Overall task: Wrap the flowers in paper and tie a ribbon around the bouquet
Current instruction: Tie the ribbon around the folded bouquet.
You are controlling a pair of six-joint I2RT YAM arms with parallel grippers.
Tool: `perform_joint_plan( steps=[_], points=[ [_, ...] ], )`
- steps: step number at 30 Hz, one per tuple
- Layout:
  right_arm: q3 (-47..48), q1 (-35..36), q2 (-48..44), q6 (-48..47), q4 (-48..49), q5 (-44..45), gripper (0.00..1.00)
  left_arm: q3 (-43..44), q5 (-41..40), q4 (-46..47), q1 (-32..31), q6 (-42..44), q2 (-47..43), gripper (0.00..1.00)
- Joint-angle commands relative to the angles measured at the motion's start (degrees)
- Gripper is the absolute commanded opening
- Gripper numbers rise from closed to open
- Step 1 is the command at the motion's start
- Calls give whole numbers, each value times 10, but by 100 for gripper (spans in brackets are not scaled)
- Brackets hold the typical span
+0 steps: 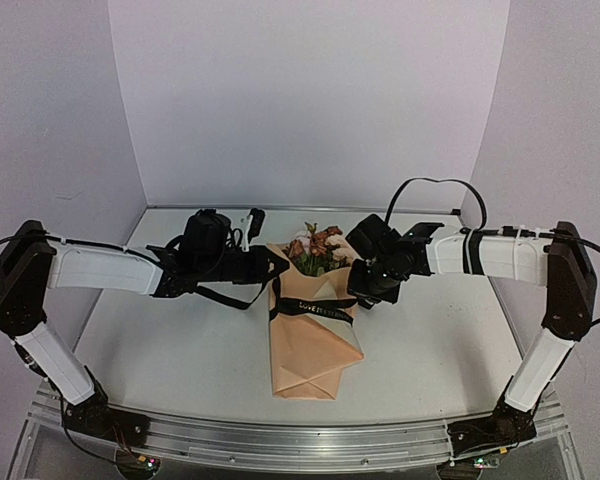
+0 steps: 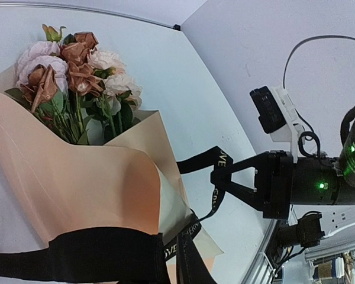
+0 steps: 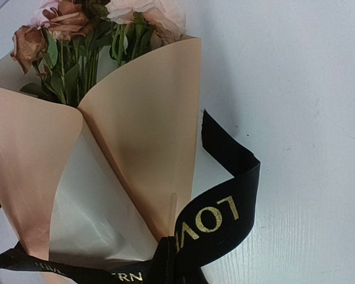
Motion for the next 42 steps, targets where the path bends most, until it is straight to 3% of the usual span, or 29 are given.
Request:
perform_joint_plan(
  steps=[1,9,23,42],
  points=[
    [7,7,-6,-3,7,-1,0,38,-12,9,7,-17,24,10],
    [1,15,4,2,20,-14,0,41,61,49,5,-7,38,0],
    [64,15,28,-18,3,2,1,-57,79,93,-15,49,-57,2],
    [225,-29,98,-80,-67,-51,7,25,17,-71,-101,224,-38,3]
  ],
)
